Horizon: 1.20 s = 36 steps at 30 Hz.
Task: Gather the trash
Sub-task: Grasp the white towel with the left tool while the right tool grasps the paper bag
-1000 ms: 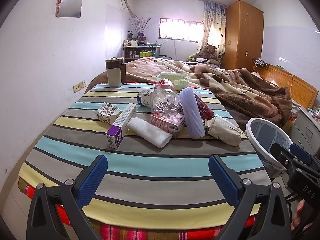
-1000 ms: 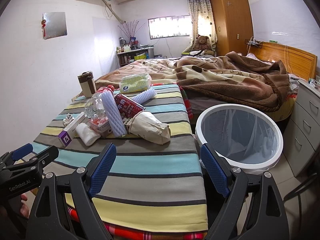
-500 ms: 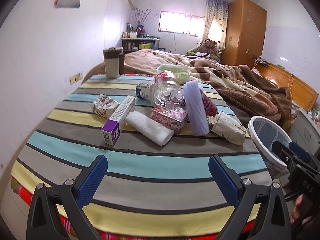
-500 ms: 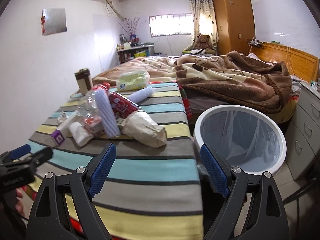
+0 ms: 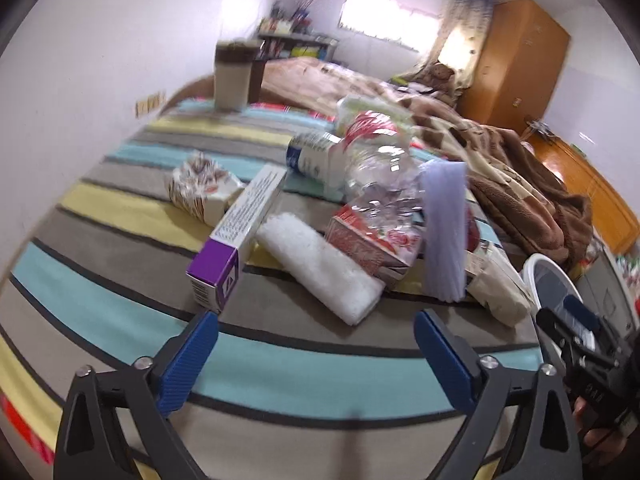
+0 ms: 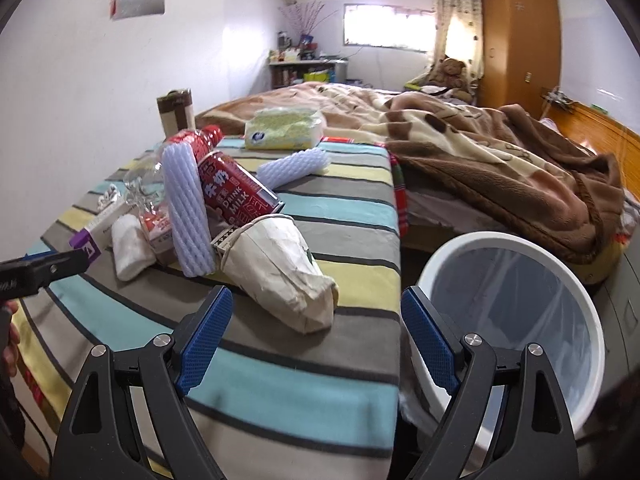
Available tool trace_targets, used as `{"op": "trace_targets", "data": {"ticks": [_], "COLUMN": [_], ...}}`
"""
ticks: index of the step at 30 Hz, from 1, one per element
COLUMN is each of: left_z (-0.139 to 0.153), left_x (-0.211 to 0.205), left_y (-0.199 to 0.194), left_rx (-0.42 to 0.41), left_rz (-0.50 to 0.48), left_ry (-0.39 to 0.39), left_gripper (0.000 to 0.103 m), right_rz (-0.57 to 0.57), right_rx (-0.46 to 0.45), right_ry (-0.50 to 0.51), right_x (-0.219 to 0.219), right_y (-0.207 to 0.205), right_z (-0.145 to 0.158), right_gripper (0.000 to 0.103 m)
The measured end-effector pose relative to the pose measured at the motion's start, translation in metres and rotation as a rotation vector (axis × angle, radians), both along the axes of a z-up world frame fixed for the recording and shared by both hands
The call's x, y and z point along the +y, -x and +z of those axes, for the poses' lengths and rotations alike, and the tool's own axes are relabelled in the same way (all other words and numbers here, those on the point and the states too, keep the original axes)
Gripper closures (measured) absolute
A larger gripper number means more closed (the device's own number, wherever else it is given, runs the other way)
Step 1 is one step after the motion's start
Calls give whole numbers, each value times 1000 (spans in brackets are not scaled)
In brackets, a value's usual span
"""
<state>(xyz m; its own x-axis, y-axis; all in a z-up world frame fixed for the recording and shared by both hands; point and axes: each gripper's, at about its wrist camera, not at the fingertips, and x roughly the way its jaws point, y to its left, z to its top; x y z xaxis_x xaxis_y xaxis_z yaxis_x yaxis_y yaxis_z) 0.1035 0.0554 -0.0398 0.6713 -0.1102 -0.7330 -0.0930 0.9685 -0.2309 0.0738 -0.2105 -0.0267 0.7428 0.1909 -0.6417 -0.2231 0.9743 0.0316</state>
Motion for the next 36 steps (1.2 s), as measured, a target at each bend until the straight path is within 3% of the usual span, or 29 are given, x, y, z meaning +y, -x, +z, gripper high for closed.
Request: {"op": "trace_targets", "data": {"ticks": [11, 15, 23, 25, 30, 36], "left_z": [-21, -26, -25, -25, -25, -25], "left_x": [7, 8, 10, 9, 12, 9], "left_y": [-41, -49, -65, -67, -67, -59], "left_rx": [74, 102, 118, 120, 117, 99], "left_rz": [28, 43, 70, 78, 59, 28], "left_ry": [67, 58, 114, 99, 126, 128], "left_gripper": [13, 16, 17, 25, 58, 74], "right_rz": [93, 144, 154, 161, 165, 155], "right_rx": [77, 116, 130, 128, 123, 106], "right_ry": [-40, -33, -21, -19, -3, -19], "right_x": [3, 10, 11, 11, 14, 13], "right_y": [-25, -30, -34, -31, -30, -20], "right_z": [-9, -14, -14, -14, -14, -10], "right_gripper": [15, 16, 40, 43, 50, 59]}}
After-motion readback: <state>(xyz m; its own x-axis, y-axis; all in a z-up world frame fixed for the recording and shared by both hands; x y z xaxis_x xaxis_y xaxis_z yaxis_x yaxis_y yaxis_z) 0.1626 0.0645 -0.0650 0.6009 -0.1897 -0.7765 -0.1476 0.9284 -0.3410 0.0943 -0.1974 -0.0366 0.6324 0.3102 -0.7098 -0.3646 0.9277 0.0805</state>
